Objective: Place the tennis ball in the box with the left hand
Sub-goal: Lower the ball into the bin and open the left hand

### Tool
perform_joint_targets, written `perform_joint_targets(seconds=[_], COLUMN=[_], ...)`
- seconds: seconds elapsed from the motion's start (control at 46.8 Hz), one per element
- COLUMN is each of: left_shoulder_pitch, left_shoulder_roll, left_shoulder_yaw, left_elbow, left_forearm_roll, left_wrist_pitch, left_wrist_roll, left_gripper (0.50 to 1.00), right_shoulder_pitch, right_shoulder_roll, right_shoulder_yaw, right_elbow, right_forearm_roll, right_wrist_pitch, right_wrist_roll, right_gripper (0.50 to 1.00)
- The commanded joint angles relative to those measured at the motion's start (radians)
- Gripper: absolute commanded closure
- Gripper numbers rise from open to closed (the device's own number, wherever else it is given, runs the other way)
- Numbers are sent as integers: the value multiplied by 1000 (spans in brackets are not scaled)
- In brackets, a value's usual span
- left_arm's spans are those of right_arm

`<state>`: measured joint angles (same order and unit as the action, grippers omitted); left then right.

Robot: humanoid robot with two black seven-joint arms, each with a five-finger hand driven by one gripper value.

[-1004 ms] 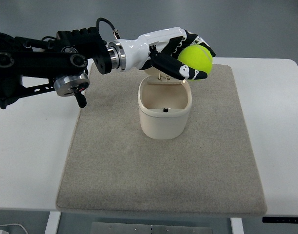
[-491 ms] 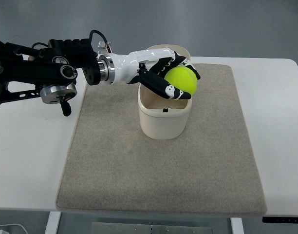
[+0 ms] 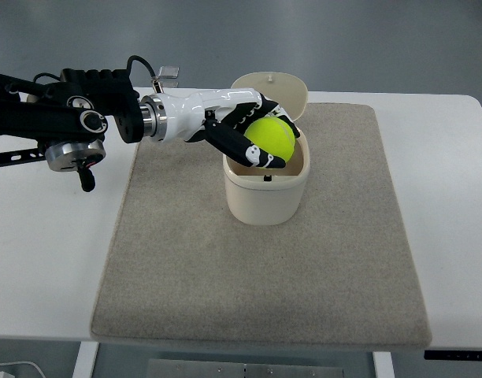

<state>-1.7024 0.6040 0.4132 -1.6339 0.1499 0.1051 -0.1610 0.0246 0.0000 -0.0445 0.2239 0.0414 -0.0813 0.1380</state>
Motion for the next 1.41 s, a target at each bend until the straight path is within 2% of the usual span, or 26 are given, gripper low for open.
perform_joint_targets(seconds=[0.0,0.342,0.619,1.004,1.068,1.154,1.239,1.303,1.389], left_shoulder_pitch=[3,9,17,35,38,40,40,40,40], left_shoulder_roll=[11,19,11,-9,-7,-7,-9,-9,-9], left_shoulder_yaw=[10,39,36,33,30,27,27,27,26], left_elbow=[3,11,63,65,66,66,66,66,66], left_forearm_roll=[2,14,13,11,4,-4,-4,-6,-6], left_wrist_pitch=[-2,-10,-5,7,11,13,15,15,15], left_wrist_roll=[0,0,1,3,1,1,1,1,0], left_gripper=[1000,1000,1000,1000,913,857,840,778,774], right_shoulder_pitch=[0,0,0,0,0,0,0,0,0], right_shoulder_roll=[0,0,0,0,0,0,0,0,0], right_shoulder_yaw=[0,0,0,0,0,0,0,0,0], right_elbow=[0,0,0,0,0,0,0,0,0], right_forearm_roll=[0,0,0,0,0,0,0,0,0], right_wrist_pitch=[0,0,0,0,0,0,0,0,0], right_wrist_roll=[0,0,0,0,0,0,0,0,0], right_gripper=[562,562,562,562,562,562,562,562,562])
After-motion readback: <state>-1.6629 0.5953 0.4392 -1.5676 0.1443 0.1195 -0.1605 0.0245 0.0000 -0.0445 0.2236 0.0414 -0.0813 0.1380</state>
